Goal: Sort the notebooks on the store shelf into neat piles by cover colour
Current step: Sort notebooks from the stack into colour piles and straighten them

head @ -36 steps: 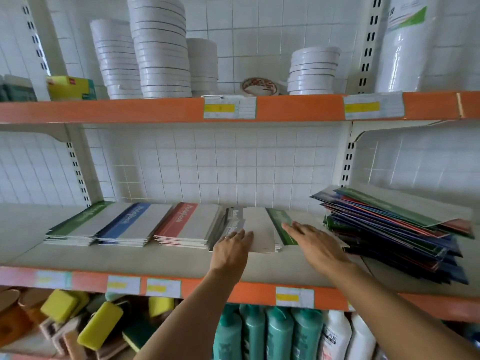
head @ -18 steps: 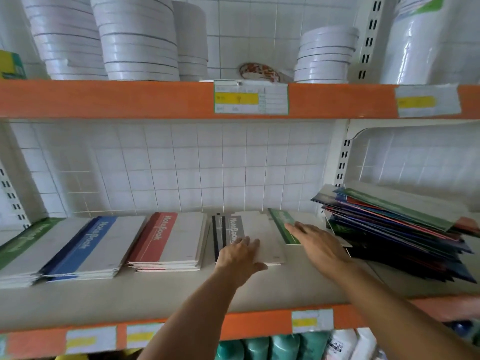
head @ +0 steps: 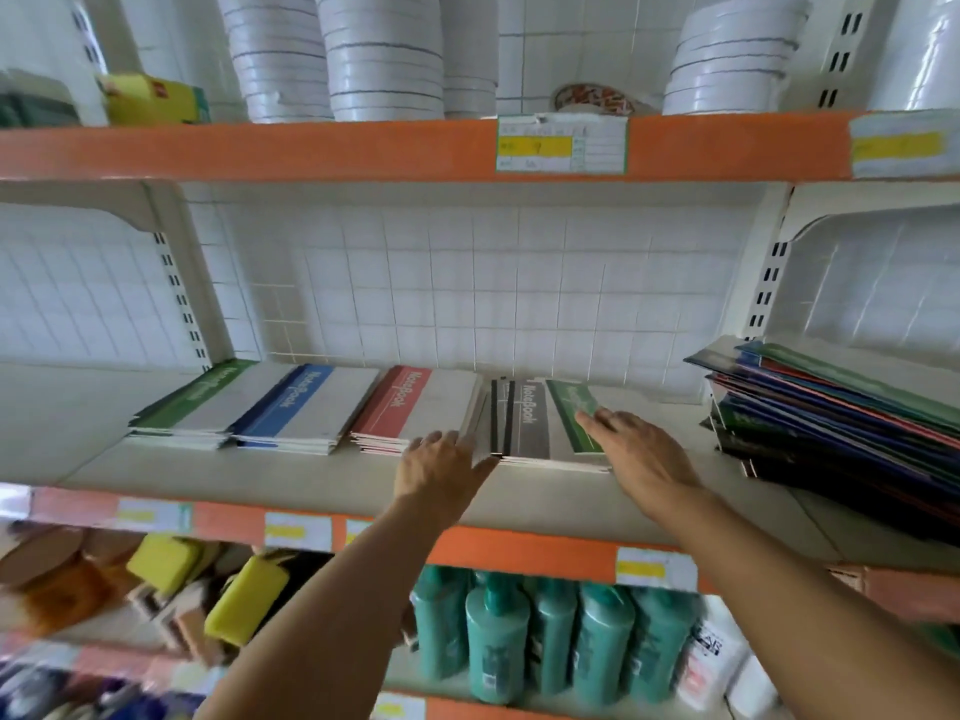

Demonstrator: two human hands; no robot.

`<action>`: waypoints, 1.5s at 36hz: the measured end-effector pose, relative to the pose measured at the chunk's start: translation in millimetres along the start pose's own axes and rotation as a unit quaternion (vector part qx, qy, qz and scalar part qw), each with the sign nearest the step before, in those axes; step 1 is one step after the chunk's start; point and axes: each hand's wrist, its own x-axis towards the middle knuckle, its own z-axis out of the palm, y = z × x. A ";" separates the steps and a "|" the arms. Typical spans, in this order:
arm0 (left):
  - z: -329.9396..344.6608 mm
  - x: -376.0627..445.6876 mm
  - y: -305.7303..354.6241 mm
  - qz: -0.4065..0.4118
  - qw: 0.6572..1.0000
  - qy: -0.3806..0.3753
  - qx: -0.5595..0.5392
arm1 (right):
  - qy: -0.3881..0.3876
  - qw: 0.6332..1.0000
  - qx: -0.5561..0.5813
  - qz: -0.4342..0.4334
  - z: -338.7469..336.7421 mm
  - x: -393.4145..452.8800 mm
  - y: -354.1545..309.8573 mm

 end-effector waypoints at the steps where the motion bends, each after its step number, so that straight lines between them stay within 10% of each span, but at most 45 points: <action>1: -2.7 -9.0 -8.9 -0.011 1.000 -0.004 0.011 | 0.002 1.000 0.004 -0.006 -2.8 -1.7 -5.8; 31: -46.2 -157.7 -338.5 -0.156 0.986 -0.017 0.059 | 0.060 0.990 0.061 -0.112 -54.7 63.9 -338.8; 54: -28.4 -61.3 -473.1 -0.112 0.992 0.023 0.050 | 0.064 0.987 0.098 -0.107 -49.8 209.2 -473.1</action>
